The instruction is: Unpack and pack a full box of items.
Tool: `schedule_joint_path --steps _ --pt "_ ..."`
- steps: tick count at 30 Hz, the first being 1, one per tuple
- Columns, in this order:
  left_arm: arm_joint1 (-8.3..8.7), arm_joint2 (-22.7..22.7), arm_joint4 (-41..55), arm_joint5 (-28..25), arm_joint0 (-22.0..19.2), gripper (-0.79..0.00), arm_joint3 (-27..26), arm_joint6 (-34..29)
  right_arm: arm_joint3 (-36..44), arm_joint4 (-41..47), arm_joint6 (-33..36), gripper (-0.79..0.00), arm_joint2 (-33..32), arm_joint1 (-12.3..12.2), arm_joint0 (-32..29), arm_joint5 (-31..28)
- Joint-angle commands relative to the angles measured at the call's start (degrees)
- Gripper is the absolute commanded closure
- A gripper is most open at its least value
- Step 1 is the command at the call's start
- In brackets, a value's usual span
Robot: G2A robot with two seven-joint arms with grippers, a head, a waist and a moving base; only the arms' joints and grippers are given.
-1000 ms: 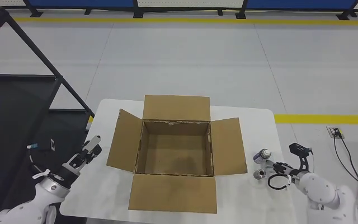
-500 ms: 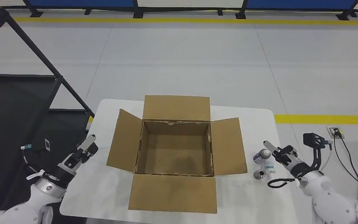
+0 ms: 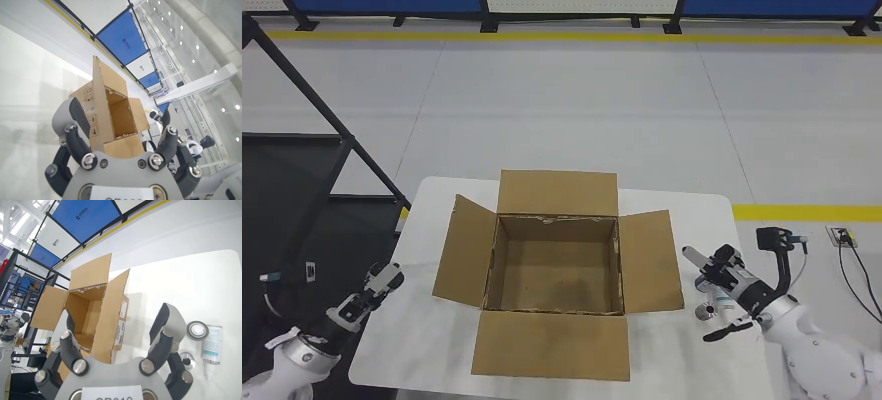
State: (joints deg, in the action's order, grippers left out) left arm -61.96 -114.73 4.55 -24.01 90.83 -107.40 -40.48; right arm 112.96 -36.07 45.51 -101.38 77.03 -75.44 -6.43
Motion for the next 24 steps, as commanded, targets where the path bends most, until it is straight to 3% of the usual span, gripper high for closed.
schedule_joint_path --steps 1,3,5,9,16,19,24 --pt "0.26 -1.76 -5.42 -7.03 1.43 -0.785 1.87 -1.06 -1.23 1.32 -0.17 -0.785 0.22 -0.15 1.07 0.34" --pt "0.36 -2.39 -11.91 -11.57 2.53 -0.785 3.60 -0.11 -2.40 3.62 -0.45 -0.785 -0.50 -0.33 1.70 -0.21" --pt "0.22 -2.83 -22.16 -13.56 2.88 -0.785 4.58 4.87 -3.21 6.46 -0.38 -0.785 -1.43 -0.55 1.79 -1.55" --pt "-0.29 0.27 -39.49 -16.56 4.49 -0.785 6.01 13.43 -3.21 9.57 -1.25 -0.785 -3.01 -0.82 0.86 -2.42" --pt "-0.24 0.27 -40.47 -16.24 4.49 -0.785 6.04 13.16 -3.21 9.57 -1.25 -0.785 -3.01 -0.82 0.86 -2.42" --pt "-0.22 1.58 -51.74 -16.51 4.97 -0.785 3.63 16.40 -3.21 9.57 -1.25 -0.785 -3.01 -0.82 0.86 -2.42" --pt "-0.76 8.42 -65.52 -15.91 5.32 -0.785 3.94 26.68 -3.21 9.57 -1.25 -0.785 -3.01 -0.82 0.86 -2.42"
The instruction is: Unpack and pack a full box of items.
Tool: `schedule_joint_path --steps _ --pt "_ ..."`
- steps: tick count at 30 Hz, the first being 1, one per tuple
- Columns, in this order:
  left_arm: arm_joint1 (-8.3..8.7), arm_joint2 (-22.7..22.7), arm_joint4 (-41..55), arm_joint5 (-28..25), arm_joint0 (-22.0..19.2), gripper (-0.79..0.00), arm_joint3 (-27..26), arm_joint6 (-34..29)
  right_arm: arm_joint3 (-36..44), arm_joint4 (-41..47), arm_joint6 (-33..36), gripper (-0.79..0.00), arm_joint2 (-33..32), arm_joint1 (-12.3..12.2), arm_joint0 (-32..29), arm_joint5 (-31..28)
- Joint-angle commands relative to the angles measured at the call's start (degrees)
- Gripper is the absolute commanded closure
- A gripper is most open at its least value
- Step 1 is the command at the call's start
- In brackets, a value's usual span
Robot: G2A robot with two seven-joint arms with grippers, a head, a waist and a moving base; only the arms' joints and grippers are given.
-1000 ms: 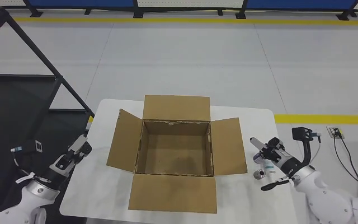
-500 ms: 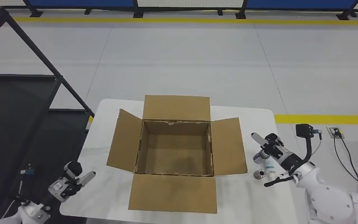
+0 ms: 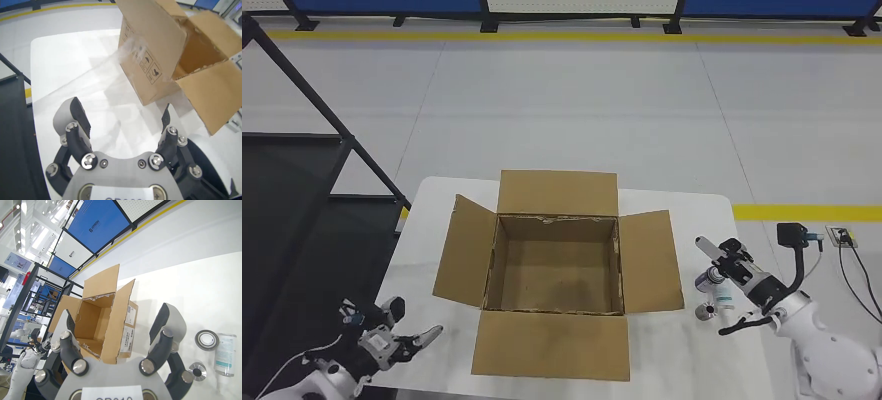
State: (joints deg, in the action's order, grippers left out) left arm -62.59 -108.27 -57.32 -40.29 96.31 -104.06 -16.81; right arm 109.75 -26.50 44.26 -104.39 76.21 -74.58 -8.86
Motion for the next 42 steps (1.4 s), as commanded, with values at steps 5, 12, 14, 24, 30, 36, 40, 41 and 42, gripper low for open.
schedule_joint_path --steps 5,12,14,24,30,36,40,41,42 --pt "-0.54 7.61 -7.98 1.94 -2.96 -0.785 4.37 9.66 0.00 0.00 0.00 -0.785 0.00 0.00 0.00 0.00" --pt "-0.90 13.49 -13.13 5.20 -7.83 -0.785 8.27 12.67 0.00 0.00 0.00 -0.785 0.00 0.00 0.00 0.00" --pt "-1.03 15.12 -14.41 6.34 -8.95 -0.785 9.17 13.21 0.00 0.00 0.00 -0.785 0.00 0.00 0.00 0.00" --pt "-1.37 18.65 -15.67 9.99 -12.59 -0.785 12.39 13.97 0.00 0.00 0.00 -0.785 0.00 0.00 0.00 0.00" --pt "-1.35 18.45 -14.73 11.16 -13.45 -0.785 13.22 14.00 0.00 0.00 0.00 -0.785 0.00 0.00 0.00 0.00" --pt "-1.01 17.01 -14.83 9.78 -12.05 -0.785 12.09 15.33 -0.04 -0.81 -0.87 -0.785 -0.31 -0.06 -0.50 0.51" --pt "-0.61 14.30 -14.24 8.26 -9.62 -0.785 11.00 17.19 1.22 -5.49 -2.44 -0.785 -2.79 -0.56 -3.31 3.42" --pt "-0.52 13.43 -13.45 7.88 -8.96 -0.785 10.84 17.56 1.51 -7.00 -2.24 -0.785 -3.52 -0.74 -4.12 3.44" --pt "-0.43 12.57 -12.45 7.29 -8.32 -0.785 10.62 17.76 1.48 -7.78 -1.67 -0.785 -4.16 -0.91 -4.91 3.47"
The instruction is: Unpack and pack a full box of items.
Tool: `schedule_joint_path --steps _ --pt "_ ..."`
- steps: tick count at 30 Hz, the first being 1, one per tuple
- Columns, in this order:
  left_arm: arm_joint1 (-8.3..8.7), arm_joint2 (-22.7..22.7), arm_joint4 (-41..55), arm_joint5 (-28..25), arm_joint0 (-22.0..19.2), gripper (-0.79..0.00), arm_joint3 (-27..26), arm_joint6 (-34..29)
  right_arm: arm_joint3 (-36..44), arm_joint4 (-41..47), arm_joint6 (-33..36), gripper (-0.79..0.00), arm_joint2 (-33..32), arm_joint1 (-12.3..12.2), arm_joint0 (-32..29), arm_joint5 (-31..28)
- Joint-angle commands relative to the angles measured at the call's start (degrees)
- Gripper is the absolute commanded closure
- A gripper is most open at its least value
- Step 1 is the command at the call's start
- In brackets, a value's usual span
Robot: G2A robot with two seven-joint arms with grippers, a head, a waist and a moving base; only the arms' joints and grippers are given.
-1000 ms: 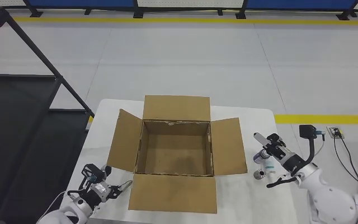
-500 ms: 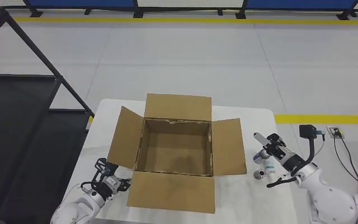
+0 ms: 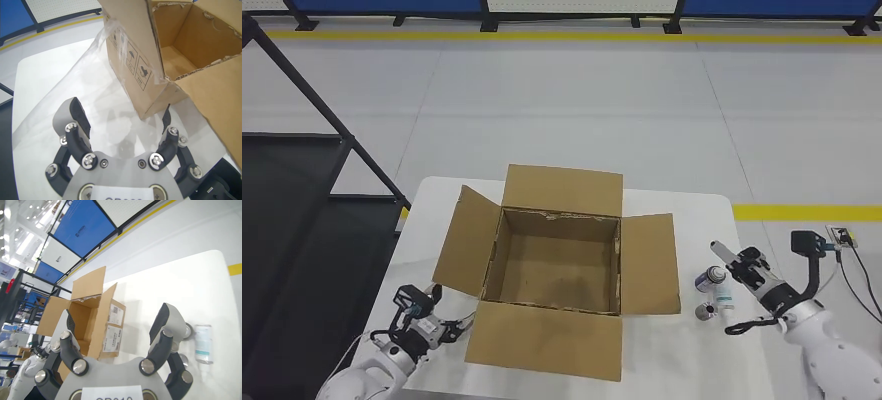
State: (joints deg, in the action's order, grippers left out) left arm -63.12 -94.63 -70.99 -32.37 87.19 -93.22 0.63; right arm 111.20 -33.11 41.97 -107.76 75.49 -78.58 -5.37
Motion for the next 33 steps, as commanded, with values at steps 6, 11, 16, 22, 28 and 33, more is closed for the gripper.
schedule_joint_path --steps 6,11,16,22,28,33 --pt "0.67 -7.09 6.90 -3.54 4.71 -0.785 -1.72 0.70 -1.14 0.40 7.16 -0.785 -5.15 -1.17 -3.32 2.33" --pt "1.16 -12.04 10.19 -6.52 7.21 -0.785 -4.03 0.96 -1.21 0.48 6.88 -0.785 -5.49 -1.19 -3.27 3.08" --pt "1.16 -12.04 10.19 -6.52 7.21 -0.785 -4.03 0.96 -1.21 0.48 6.88 -0.785 -5.49 -1.19 -3.27 3.08" --pt "1.06 -11.31 12.28 -6.81 7.38 -0.785 -4.15 0.60 0.41 -19.37 3.11 -0.785 0.14 -1.68 -3.70 5.69" --pt "1.30 -11.68 21.84 -11.23 7.86 -0.785 -2.94 -3.17 -1.24 -34.34 5.42 -0.785 4.90 -2.35 -3.57 6.20" --pt "1.54 -14.07 25.52 -11.67 8.68 -0.785 -3.48 -3.88 -5.02 -39.73 8.62 -0.785 7.75 -2.69 -0.81 6.09"
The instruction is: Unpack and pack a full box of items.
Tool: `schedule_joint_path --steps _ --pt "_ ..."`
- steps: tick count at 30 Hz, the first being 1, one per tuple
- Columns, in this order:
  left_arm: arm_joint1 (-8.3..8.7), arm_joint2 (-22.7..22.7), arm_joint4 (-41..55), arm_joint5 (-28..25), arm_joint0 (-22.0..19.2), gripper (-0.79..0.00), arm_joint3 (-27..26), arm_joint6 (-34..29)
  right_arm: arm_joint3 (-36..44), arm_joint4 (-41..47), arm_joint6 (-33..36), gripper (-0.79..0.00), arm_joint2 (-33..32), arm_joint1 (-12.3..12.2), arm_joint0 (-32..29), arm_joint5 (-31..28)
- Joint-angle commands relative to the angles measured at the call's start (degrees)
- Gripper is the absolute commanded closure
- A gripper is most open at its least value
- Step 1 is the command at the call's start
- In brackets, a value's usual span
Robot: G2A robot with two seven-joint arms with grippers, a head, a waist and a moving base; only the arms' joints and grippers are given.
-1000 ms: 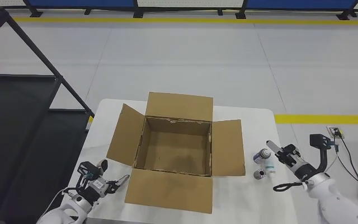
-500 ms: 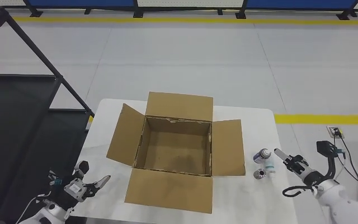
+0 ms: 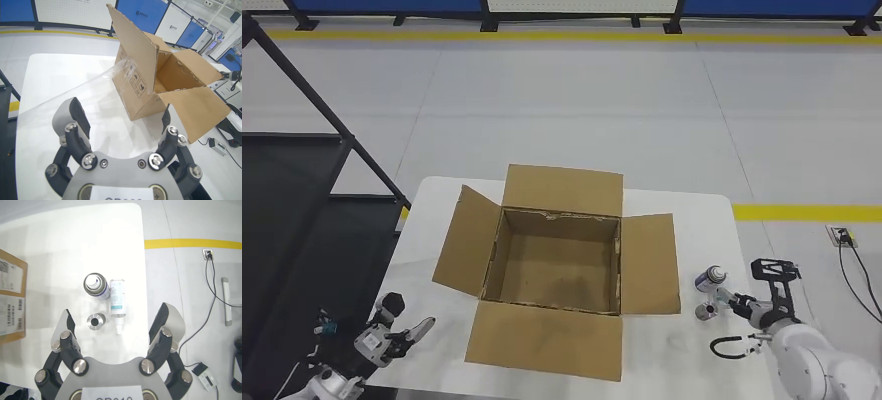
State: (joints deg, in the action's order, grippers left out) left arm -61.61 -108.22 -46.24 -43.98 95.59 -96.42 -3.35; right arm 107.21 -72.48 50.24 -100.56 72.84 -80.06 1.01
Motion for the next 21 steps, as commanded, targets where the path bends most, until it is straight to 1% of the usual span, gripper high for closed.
schedule_joint_path --steps 1,7,8,12,13,15,16,18,19,21 --pt "0.05 -0.93 1.51 -0.20 0.52 -0.785 -0.48 0.26 -1.99 -1.24 0.85 -0.785 0.90 -0.11 1.25 -0.44" --pt "0.19 -3.82 6.20 -1.19 2.36 -0.785 -2.34 0.67 -7.85 -6.71 4.73 -0.785 4.74 -0.20 6.35 1.84" --pt "0.22 -4.26 6.44 -1.19 2.67 -0.785 -2.73 0.54 -8.65 -7.40 5.39 -0.776 5.30 -0.22 7.08 1.78" --pt "0.22 -4.92 6.75 -1.00 3.55 -0.785 -3.57 0.37 -11.26 -8.49 6.85 -0.653 6.29 -0.28 9.25 1.97" --pt "0.22 -4.87 6.64 -0.94 3.61 -0.785 -3.59 0.32 -11.88 -8.87 7.28 -0.659 6.45 -0.32 9.73 1.90" --pt "0.21 -4.71 6.60 -1.00 3.53 -0.785 -3.35 0.31 -13.11 -8.93 8.03 -0.643 6.76 -0.36 10.59 1.48" --pt "0.22 -4.64 6.58 -0.96 3.46 -0.785 -3.18 0.23 -13.65 -9.01 8.33 -0.613 6.89 -0.39 10.98 1.17" --pt "0.22 -4.52 6.67 -0.89 3.25 -0.785 -2.94 0.23 -14.74 -8.95 8.70 -0.579 7.09 -0.44 11.61 0.73" --pt "0.23 -4.48 6.66 -0.85 3.16 -0.785 -2.79 0.14 -15.24 -9.04 8.99 -0.545 7.29 -0.46 11.92 0.53" --pt "0.25 -4.47 6.83 -0.74 2.93 -0.785 -2.66 0.04 -16.17 -9.16 9.29 -0.520 7.68 -0.48 12.49 0.39"
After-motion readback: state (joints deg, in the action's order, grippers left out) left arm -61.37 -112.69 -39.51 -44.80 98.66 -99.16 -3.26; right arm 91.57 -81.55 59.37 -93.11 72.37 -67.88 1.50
